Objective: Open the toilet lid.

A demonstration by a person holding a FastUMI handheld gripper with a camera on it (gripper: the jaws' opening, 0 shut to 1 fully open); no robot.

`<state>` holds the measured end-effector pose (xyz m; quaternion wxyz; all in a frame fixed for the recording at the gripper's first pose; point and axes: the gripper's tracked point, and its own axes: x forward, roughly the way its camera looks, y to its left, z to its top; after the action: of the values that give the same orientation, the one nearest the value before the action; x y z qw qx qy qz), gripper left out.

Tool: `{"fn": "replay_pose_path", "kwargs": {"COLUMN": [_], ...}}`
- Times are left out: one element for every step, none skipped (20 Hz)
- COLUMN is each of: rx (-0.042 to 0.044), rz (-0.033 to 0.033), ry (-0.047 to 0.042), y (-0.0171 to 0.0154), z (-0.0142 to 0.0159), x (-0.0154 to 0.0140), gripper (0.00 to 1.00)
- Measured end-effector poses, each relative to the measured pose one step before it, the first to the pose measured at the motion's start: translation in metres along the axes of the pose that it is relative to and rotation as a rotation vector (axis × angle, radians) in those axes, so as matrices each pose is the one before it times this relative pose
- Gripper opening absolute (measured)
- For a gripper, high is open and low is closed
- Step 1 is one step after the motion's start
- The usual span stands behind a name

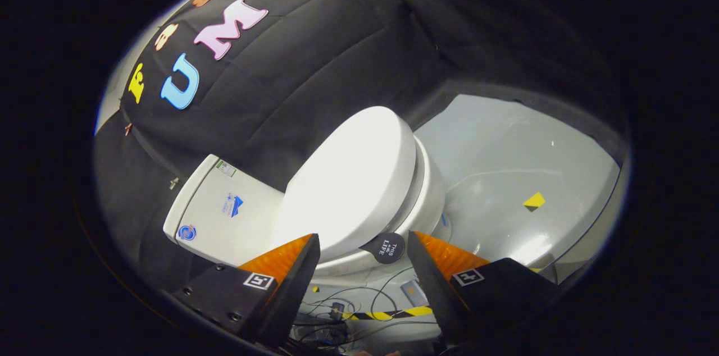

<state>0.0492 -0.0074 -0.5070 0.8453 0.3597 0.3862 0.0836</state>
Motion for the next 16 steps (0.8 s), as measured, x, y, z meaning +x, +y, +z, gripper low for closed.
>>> {"fn": "replay_pose_path", "kwargs": {"rx": [0.01073, 0.01210, 0.01647, 0.02507, 0.03260, 0.03190, 0.03080, 0.02343, 0.00798, 0.00530, 0.00488, 0.00706, 0.00317, 0.00244, 0.00267, 0.00459], "rz": [0.00785, 0.00552, 0.00779, 0.01207, 0.01106, 0.00837, 0.00986, -0.00253, -0.00103, -0.00220, 0.00389, 0.00302, -0.00550, -0.00646, -0.01202, 0.00126], "ry": [0.02476, 0.02260, 0.01671, 0.01555, 0.01284, 0.01308, 0.01807, 0.01869, 0.01396, 0.00890, 0.00917, 0.00976, 0.00729, -0.00033, -0.00591, 0.00283], "y": [-0.00337, -0.00223, -0.00382, -0.00225, -0.00106, -0.00087, -0.00085, -0.00294, -0.00427, -0.00441, -0.00350, -0.00144, -0.00364, -0.00405, -0.00332, -0.00029], "z": [-0.00528, -0.00266, -0.00055, 0.00022, -0.00041, 0.00001, -0.00259, -0.00044, -0.00236, -0.00129, -0.00127, -0.00093, -0.00058, 0.00205, 0.00267, -0.00103], "x": [0.00255, 0.00283, 0.00389, 0.00324, 0.00263, 0.00426, 0.00501, 0.00480, 0.00491, 0.00549, 0.00417, 0.00327, 0.00304, 0.00603, -0.00015, 0.00340], "gripper": [0.99, 0.99, 0.99, 0.99, 0.99, 0.99, 0.99, 0.99, 0.97, 0.95, 0.90, 0.87, 0.87, 0.87, 0.77, 0.66]}}
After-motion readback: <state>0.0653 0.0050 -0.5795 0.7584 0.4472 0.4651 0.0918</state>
